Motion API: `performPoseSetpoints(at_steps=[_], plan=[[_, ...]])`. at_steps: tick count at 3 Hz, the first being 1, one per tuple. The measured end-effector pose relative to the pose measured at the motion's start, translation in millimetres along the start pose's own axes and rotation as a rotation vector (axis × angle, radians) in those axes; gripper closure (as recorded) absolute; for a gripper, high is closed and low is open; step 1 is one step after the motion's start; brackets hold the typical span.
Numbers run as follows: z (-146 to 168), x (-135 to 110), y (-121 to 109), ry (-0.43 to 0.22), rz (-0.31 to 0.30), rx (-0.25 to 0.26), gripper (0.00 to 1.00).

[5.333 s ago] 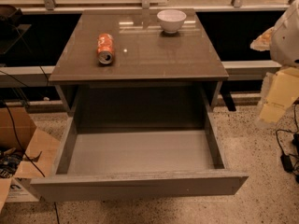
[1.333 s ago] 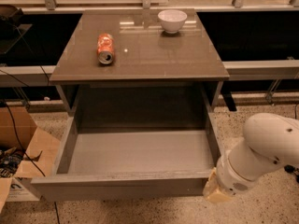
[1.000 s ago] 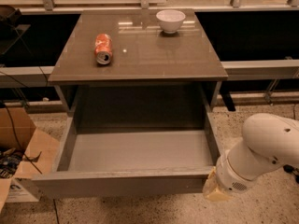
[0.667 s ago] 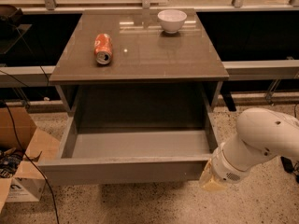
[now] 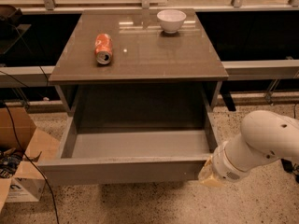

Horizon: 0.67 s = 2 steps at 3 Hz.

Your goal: Close top drawer

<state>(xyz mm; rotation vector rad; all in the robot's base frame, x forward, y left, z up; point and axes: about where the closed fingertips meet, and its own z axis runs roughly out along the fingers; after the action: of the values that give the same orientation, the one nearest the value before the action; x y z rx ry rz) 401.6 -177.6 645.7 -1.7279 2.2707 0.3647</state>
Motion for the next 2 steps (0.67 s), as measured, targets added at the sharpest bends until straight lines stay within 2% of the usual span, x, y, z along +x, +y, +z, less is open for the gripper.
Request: performPoseSetpoints(at_steps=[1, 2], plan=[[0.3, -9.7, -14.9, -0.028, -0.01, 0.049, 0.82], [2.2, -18.0, -35.0, -0.059, -0.014, 0.084, 0.5]])
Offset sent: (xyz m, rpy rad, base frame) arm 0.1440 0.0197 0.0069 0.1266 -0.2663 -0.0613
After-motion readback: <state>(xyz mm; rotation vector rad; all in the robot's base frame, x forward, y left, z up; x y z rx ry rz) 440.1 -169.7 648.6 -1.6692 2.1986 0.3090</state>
